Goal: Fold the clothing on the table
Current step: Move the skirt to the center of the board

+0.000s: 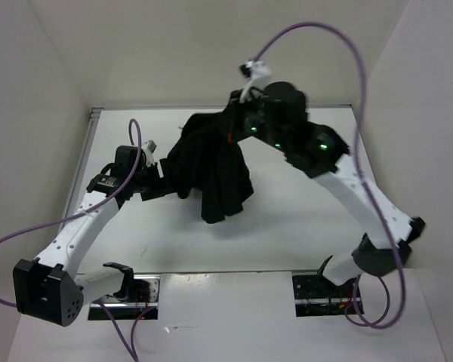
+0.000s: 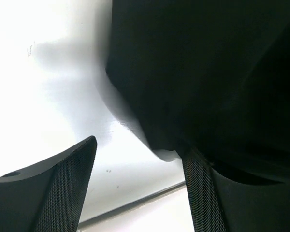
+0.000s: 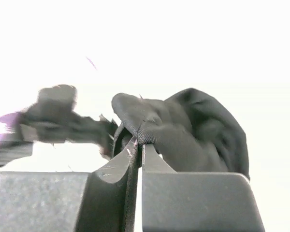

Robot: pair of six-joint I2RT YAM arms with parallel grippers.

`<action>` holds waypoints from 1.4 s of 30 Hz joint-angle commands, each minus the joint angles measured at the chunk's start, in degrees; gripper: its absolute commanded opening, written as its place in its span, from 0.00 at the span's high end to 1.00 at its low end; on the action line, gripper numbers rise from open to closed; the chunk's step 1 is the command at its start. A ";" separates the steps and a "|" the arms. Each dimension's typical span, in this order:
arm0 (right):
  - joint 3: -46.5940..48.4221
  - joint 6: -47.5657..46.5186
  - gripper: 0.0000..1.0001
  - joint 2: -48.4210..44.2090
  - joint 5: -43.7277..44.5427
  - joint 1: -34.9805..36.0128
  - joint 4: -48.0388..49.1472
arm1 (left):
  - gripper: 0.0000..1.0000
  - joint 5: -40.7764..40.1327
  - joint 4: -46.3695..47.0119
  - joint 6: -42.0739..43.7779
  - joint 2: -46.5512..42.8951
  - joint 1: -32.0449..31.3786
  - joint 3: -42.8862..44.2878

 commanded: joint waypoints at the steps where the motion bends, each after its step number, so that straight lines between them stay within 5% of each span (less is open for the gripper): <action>1: 3.62 -3.23 1.00 -3.89 8.71 0.40 -1.09 | 0.23 0.35 1.32 0.47 1.36 0.25 0.82; 9: 3.01 -4.47 0.94 0.06 14.53 -2.13 -1.61 | 0.23 0.87 2.99 -0.58 3.55 0.25 0.82; 10: 3.01 -4.46 0.61 0.58 15.22 -2.94 -2.48 | 0.23 0.87 3.00 -0.59 3.56 0.25 0.82; 13: 1.78 -1.92 0.27 1.12 19.26 -5.83 -4.25 | 0.23 0.87 3.00 -0.59 4.18 0.25 0.82; 14: 1.17 -1.30 0.26 1.12 20.84 -6.63 -4.77 | 0.23 0.87 3.00 -1.11 4.18 0.25 0.82; 20: -2.70 1.08 0.26 1.99 24.03 -12.78 -6.88 | 0.23 1.40 4.05 -1.11 6.63 0.25 1.35; 24: -6.73 -1.03 0.26 4.19 13.32 -13.31 -8.21 | 0.23 2.54 5.19 -1.11 8.74 0.25 1.35; 31: -21.51 0.63 0.35 12.69 -8.12 -13.31 3.20 | 0.23 3.07 6.34 -1.11 12.52 -0.27 3.36; 42: -18.44 -1.74 0.43 27.48 -8.59 -12.17 7.26 | 0.23 3.60 5.81 0.56 15.07 -0.27 5.74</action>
